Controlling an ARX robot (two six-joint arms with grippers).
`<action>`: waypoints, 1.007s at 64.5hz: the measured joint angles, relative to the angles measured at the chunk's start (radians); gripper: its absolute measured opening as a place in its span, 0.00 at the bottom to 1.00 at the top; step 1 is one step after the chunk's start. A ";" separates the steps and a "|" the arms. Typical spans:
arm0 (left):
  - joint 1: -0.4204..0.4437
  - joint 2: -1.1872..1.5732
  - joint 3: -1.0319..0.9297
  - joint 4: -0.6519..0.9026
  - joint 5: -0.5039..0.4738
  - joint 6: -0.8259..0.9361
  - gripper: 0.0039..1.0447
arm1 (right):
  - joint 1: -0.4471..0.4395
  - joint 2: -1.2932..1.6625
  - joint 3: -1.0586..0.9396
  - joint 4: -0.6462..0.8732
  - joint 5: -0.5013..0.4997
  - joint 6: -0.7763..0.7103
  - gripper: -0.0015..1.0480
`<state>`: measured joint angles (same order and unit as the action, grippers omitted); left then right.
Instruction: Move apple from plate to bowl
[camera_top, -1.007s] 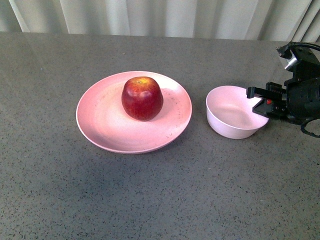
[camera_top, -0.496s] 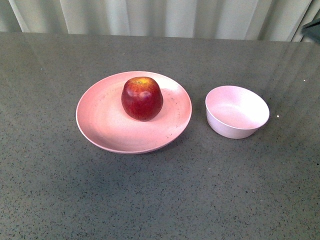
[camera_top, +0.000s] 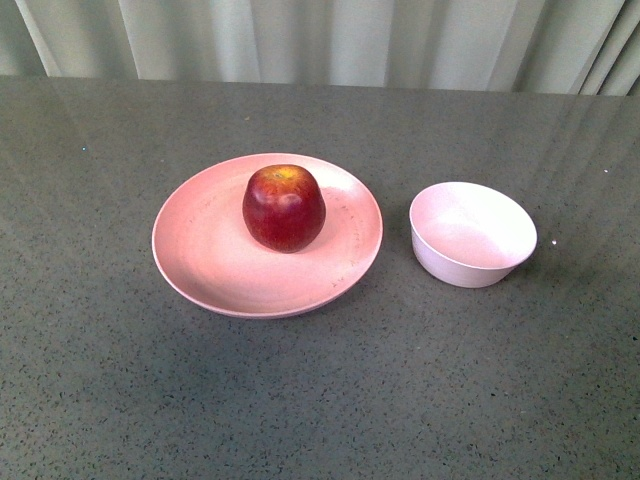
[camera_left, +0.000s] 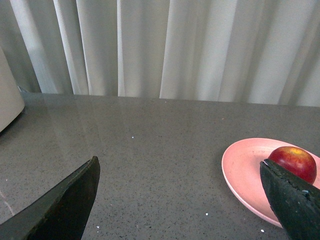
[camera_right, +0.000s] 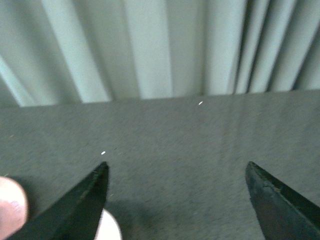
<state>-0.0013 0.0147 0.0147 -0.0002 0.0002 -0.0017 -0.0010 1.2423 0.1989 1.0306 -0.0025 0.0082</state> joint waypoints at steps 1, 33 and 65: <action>0.000 0.000 0.000 0.000 0.000 0.000 0.92 | 0.000 -0.002 -0.013 0.020 0.000 -0.002 0.01; 0.000 0.000 0.000 0.000 0.000 0.000 0.92 | 0.000 -0.409 -0.171 -0.240 0.002 -0.005 0.02; 0.000 0.000 0.000 0.000 0.000 0.000 0.92 | 0.000 -0.774 -0.176 -0.568 0.003 -0.005 0.02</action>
<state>-0.0013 0.0147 0.0147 -0.0002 0.0002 -0.0021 -0.0010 0.4686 0.0227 0.4629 0.0002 0.0036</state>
